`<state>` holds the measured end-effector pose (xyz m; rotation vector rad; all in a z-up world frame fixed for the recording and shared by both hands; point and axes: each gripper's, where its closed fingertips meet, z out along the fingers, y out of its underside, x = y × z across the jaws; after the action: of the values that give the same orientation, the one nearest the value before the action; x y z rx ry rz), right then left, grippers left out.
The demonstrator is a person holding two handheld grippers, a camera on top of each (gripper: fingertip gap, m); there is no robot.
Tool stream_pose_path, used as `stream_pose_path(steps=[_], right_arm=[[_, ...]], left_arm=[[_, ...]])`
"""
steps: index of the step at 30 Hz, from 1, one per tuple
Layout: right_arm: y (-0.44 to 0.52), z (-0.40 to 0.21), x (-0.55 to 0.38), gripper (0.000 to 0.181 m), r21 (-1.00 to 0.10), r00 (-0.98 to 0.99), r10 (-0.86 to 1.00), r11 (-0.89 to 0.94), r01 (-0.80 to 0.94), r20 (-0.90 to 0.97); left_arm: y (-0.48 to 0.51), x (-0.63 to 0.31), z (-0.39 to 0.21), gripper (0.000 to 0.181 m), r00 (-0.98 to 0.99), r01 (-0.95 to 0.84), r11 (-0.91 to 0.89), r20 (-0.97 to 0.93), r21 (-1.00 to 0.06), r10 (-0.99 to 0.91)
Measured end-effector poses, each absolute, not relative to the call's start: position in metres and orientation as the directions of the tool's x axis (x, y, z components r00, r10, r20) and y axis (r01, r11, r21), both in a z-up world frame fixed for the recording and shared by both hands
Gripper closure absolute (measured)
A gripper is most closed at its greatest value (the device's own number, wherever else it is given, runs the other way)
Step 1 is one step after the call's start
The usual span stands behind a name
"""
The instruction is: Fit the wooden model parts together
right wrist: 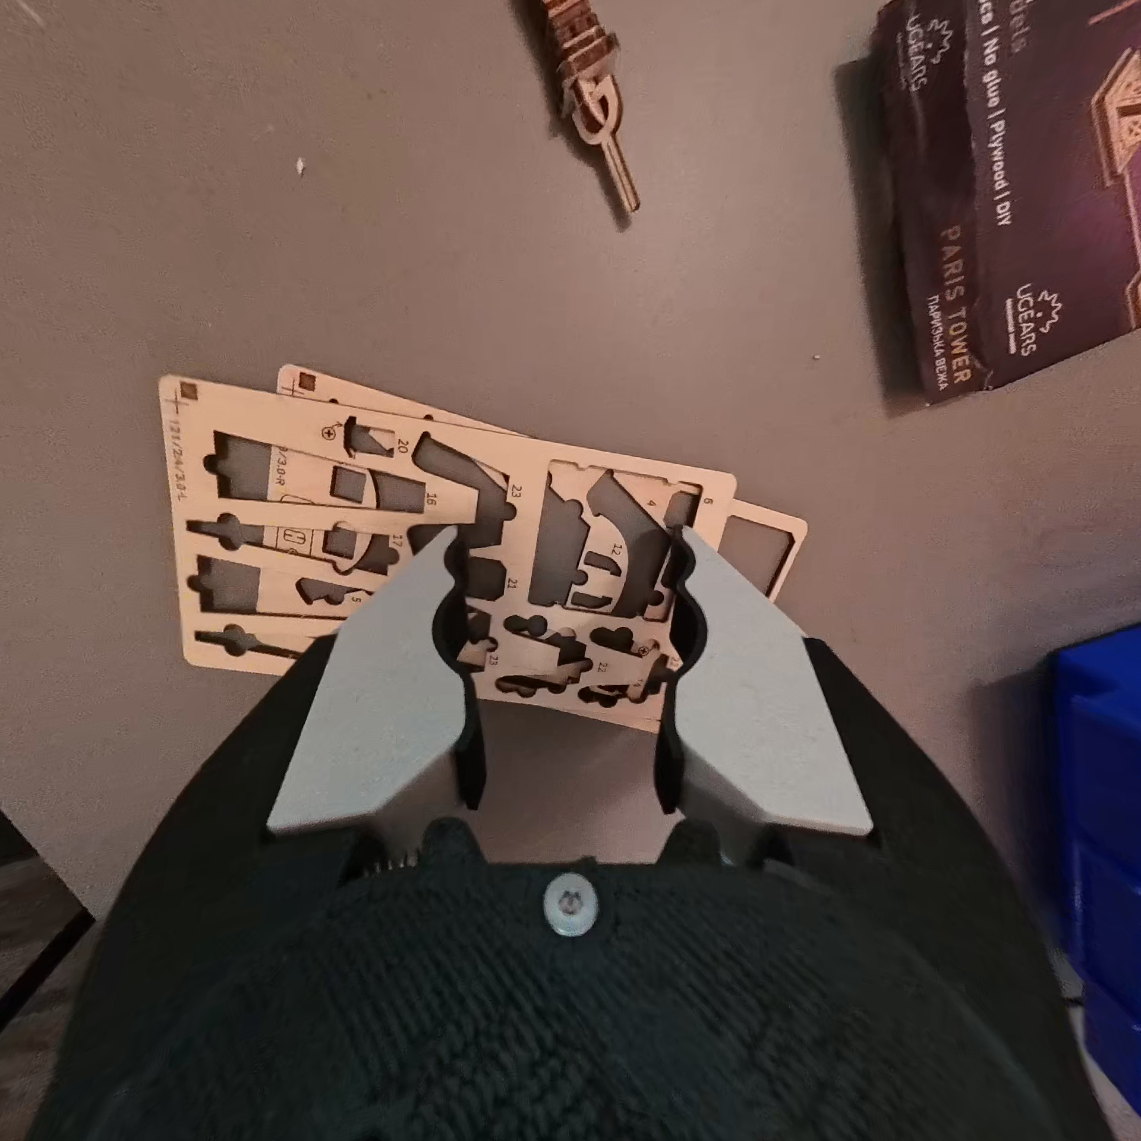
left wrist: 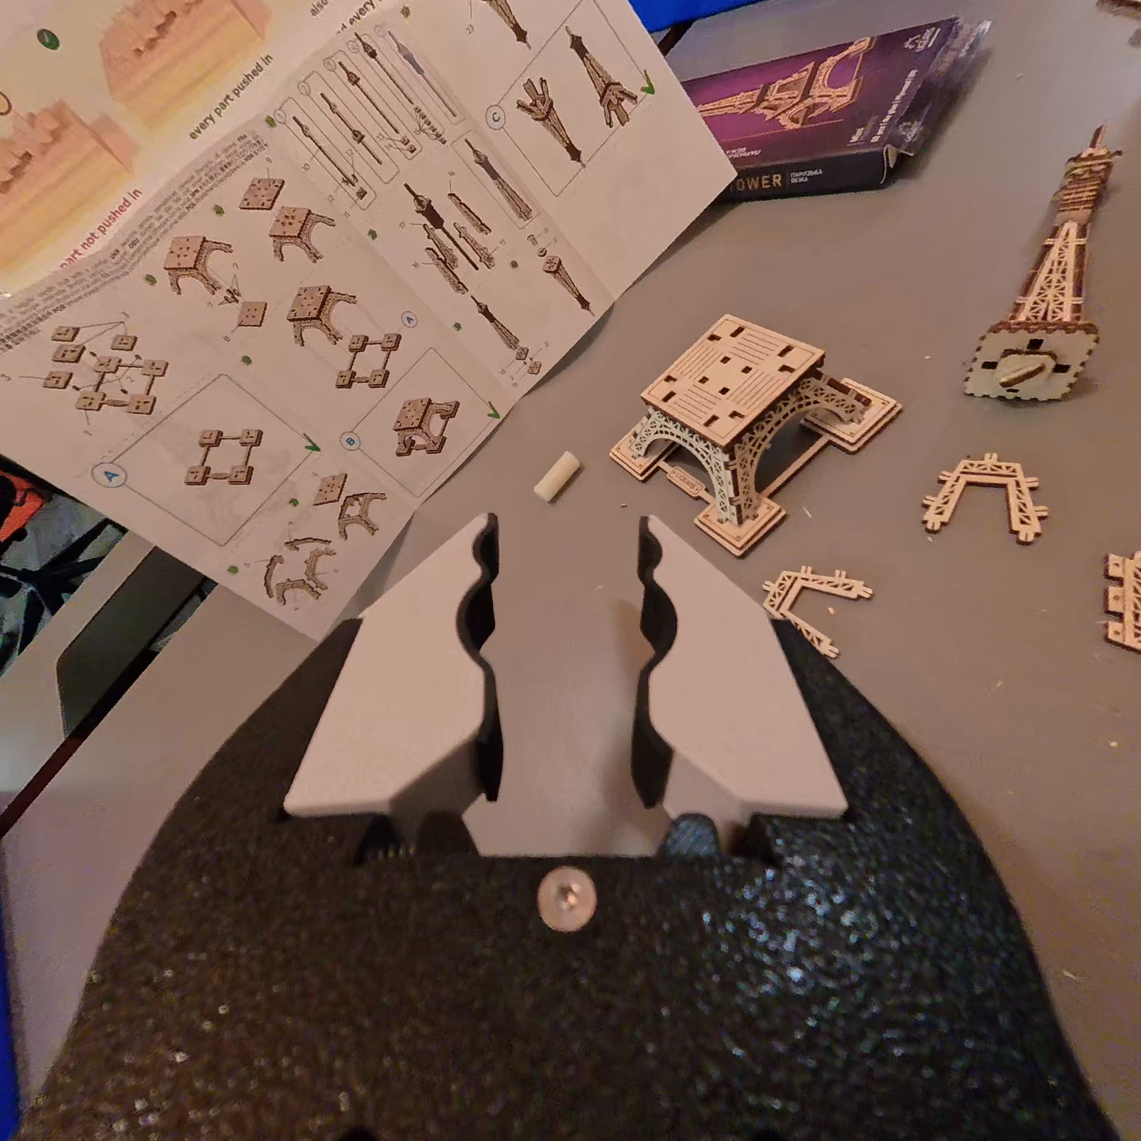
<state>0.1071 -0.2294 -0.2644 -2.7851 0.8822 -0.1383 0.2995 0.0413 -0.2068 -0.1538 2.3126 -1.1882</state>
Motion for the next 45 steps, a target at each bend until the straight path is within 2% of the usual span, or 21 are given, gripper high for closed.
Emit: stream_pose_path(steps=[1, 5, 6, 7, 9, 11, 13, 18, 19, 21, 24, 25, 27, 35, 39, 45], right_arm=[[-0.23, -0.264, 0.11, 0.123, -0.236, 0.803, -0.595, -0.784, -0.575, 0.021], [-0.238, -0.261, 0.117, 0.145, -0.227, 0.81, -0.585, -0.796, -0.56, 0.053], [-0.239, -0.261, 0.115, 0.164, -0.208, 0.822, -0.567, -0.812, -0.546, 0.054], [-0.241, -0.261, 0.113, 0.17, -0.181, 0.833, -0.551, -0.826, -0.534, 0.058], [-0.241, -0.26, 0.118, 0.169, -0.191, 0.835, -0.542, -0.833, -0.519, 0.096], [-0.246, -0.258, 0.121, 0.157, -0.197, 0.825, -0.549, -0.831, -0.521, 0.133], [-0.25, -0.257, 0.114, 0.149, -0.175, 0.824, -0.559, -0.824, -0.54, 0.091], [-0.246, -0.254, 0.108, 0.136, -0.224, 0.816, -0.578, -0.793, -0.566, -0.016], [-0.246, -0.253, 0.108, 0.136, -0.232, 0.816, -0.578, -0.791, -0.567, -0.021], [-0.252, -0.254, 0.116, 0.157, -0.231, 0.819, -0.571, -0.806, -0.546, 0.055], [-0.252, -0.254, 0.116, 0.158, -0.213, 0.828, -0.556, -0.82, -0.531, 0.073], [-0.249, -0.255, 0.111, 0.171, -0.192, 0.846, -0.531, -0.836, -0.513, 0.052], [-0.248, -0.255, 0.111, 0.171, -0.17, 0.86, -0.5, -0.86, -0.48, 0.104], [-0.242, -0.251, 0.095, 0.172, -0.162, 0.895, -0.43, -0.898, -0.409, 0.119], [-0.254, -0.212, 0.102, 0.172, -0.232, 0.858, -0.473, -0.874, -0.427, 0.201], [-0.316, -0.128, 0.117, 0.171, -0.172, 0.76, -0.496, -0.866, -0.469, 0.421]], left_arm=[[0.041, 0.299, -0.207, 0.138, -0.852, 0.139, 0.61, -0.408, -0.78, -0.328], [0.042, 0.299, -0.209, 0.138, -0.847, 0.15, 0.624, -0.426, -0.766, -0.319], [0.042, 0.3, -0.209, 0.138, -0.845, 0.152, 0.626, -0.43, -0.765, -0.32], [0.043, 0.3, -0.209, 0.138, -0.844, 0.152, 0.625, -0.43, -0.765, -0.321], [0.043, 0.301, -0.208, 0.138, -0.845, 0.147, 0.623, -0.425, -0.768, -0.325], [0.043, 0.301, -0.208, 0.138, -0.845, 0.146, 0.62, -0.423, -0.77, -0.326], [0.043, 0.3, -0.208, 0.138, -0.846, 0.149, 0.619, -0.424, -0.771, -0.324], [0.041, 0.298, -0.211, 0.138, -0.847, 0.163, 0.634, -0.437, -0.756, -0.303], [0.041, 0.298, -0.211, 0.138, -0.845, 0.167, 0.637, -0.442, -0.752, -0.301], [0.041, 0.298, -0.211, 0.138, -0.843, 0.171, 0.639, -0.446, -0.75, -0.299], [0.041, 0.299, -0.21, 0.138, -0.843, 0.167, 0.634, -0.444, -0.755, -0.305], [0.041, 0.299, -0.21, 0.138, -0.842, 0.166, 0.632, -0.442, -0.757, -0.308], [0.042, 0.299, -0.209, 0.138, -0.841, 0.167, 0.63, -0.443, -0.759, -0.31], [0.043, 0.3, -0.206, 0.138, -0.837, 0.174, 0.626, -0.449, -0.761, -0.313], [0.045, 0.302, -0.204, 0.138, -0.832, 0.167, 0.621, -0.447, -0.766, -0.328], [0.043, 0.3, -0.2, 0.138, -0.834, 0.172, 0.605, -0.442, -0.778, -0.331]])
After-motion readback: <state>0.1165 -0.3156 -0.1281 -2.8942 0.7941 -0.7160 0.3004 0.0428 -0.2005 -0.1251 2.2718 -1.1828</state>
